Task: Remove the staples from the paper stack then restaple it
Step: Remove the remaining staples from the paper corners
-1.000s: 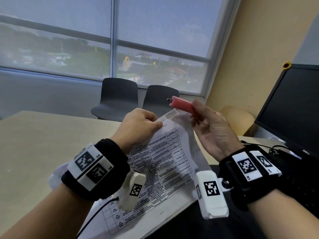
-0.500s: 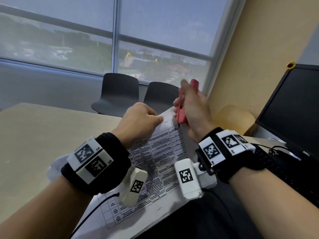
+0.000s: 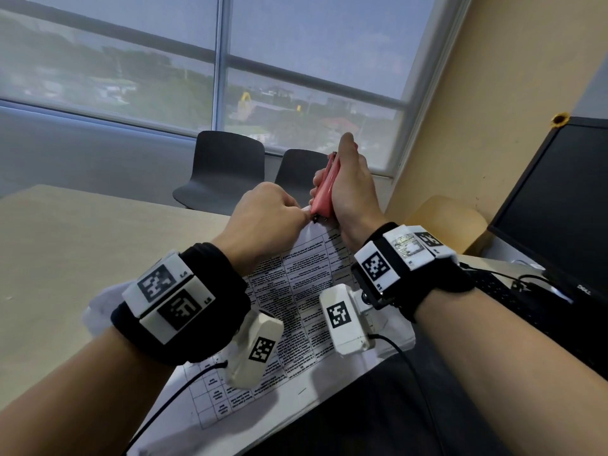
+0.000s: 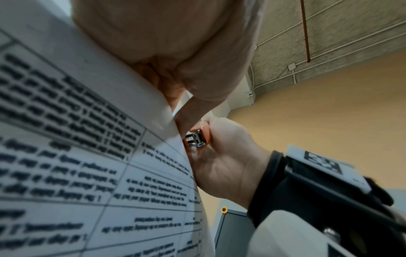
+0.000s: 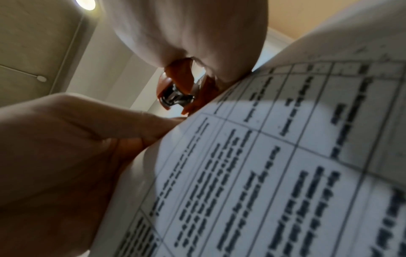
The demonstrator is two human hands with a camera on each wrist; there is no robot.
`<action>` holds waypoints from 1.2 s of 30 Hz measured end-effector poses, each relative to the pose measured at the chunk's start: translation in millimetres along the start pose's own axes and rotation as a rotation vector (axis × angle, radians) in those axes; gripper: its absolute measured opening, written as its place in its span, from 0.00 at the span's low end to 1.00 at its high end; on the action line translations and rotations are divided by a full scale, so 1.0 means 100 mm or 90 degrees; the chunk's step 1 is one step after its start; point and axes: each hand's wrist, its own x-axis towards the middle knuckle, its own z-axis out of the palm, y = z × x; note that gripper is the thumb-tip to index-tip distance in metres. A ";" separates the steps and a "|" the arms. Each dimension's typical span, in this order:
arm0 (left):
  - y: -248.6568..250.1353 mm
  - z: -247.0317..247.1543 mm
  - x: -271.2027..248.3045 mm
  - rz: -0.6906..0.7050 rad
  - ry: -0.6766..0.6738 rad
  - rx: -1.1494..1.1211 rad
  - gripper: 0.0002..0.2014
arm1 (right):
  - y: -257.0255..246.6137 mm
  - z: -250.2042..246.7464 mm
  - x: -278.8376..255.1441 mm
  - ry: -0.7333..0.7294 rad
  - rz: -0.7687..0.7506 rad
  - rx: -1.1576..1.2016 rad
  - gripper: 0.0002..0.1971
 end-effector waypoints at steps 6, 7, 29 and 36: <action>-0.01 0.01 0.01 0.002 0.007 0.008 0.17 | 0.03 -0.01 0.02 0.011 -0.011 0.000 0.20; -0.01 0.01 0.01 0.005 0.008 0.009 0.17 | 0.04 -0.02 0.03 0.010 -0.016 0.001 0.20; 0.01 0.01 0.01 0.079 0.034 0.024 0.19 | 0.03 0.01 0.07 -0.088 -0.122 -0.016 0.10; 0.01 0.03 0.01 0.063 0.011 -0.023 0.22 | 0.05 -0.03 0.13 -0.071 -0.040 0.146 0.10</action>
